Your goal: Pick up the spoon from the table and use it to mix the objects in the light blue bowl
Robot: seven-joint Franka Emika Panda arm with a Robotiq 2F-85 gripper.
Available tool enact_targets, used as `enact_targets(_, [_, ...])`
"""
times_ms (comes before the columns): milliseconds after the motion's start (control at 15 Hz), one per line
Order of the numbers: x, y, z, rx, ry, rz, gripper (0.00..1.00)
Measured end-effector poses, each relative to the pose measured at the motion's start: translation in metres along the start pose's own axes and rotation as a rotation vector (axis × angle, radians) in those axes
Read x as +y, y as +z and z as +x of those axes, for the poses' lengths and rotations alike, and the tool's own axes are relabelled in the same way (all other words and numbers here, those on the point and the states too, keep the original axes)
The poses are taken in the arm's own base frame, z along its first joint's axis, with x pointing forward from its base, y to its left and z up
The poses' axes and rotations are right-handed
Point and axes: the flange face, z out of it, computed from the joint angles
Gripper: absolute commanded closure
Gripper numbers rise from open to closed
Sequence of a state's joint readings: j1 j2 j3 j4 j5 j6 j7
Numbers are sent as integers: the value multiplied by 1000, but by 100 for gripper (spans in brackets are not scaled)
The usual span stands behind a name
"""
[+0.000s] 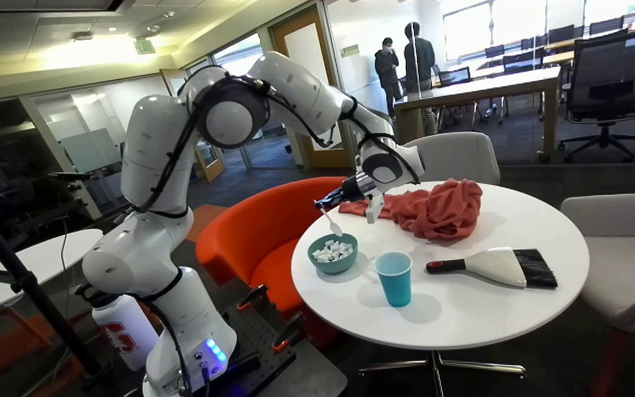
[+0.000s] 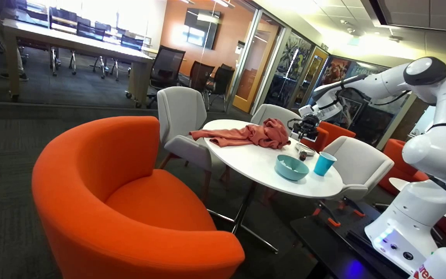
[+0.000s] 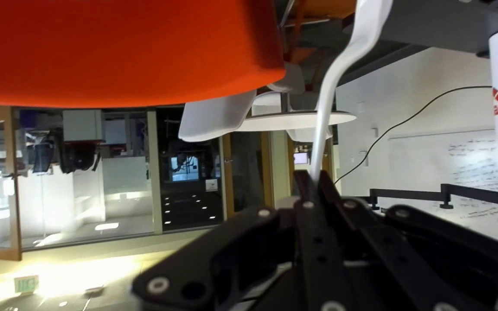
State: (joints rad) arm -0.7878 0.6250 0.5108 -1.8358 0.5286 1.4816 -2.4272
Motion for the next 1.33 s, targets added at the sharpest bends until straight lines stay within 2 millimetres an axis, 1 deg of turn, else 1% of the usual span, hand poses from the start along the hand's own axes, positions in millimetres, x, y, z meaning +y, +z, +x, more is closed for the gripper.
enact_targets(67, [8,4,-5,-19,9,24,96])
enact_targets(200, [18,9,-7,-34,7,48,96])
enact_targets(267, [21,11,-5,-38,3,54,99])
enact_targets(400, [21,8,-7,-38,10,44,99])
enact_targets(600, [18,10,-22,-51,6,37,99])
enact_targets(733, [20,17,-29,-61,-16,54,99])
enact_targets(867, [25,28,-32,-65,-59,79,99])
enact_targets(1000, [32,40,-30,-65,-92,106,99])
enact_targets(1133, [42,51,-22,-71,-141,147,99])
enact_targets(1333, [47,61,-13,-64,-208,202,99])
